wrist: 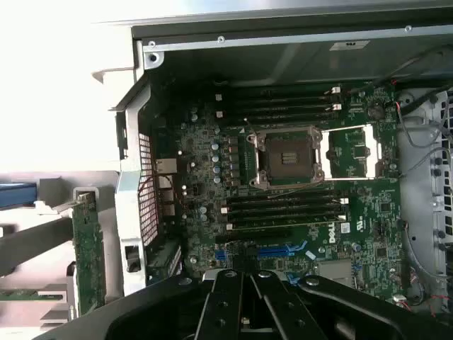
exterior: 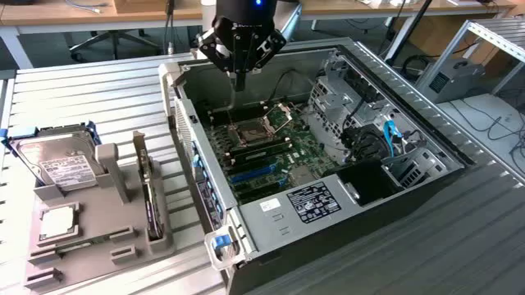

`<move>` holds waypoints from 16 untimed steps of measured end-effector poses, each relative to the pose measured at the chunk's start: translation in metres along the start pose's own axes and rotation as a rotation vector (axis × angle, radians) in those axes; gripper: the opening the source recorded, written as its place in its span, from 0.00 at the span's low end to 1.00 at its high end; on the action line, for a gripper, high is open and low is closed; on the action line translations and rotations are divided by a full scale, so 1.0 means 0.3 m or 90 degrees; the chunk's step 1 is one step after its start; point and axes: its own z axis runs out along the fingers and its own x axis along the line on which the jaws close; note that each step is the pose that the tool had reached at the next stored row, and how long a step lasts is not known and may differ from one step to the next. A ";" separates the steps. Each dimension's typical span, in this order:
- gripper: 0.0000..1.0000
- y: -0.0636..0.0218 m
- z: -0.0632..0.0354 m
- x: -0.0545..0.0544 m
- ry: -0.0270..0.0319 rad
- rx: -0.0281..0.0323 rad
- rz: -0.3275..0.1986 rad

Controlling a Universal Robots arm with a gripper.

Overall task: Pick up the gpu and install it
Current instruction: 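Reach for the gpu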

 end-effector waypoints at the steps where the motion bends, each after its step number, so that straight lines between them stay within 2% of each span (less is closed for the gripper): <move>1: 0.11 0.000 0.000 0.003 0.0000 0.0000 0.000; 16: 0.11 -0.003 -0.001 0.036 0.0000 0.0000 0.000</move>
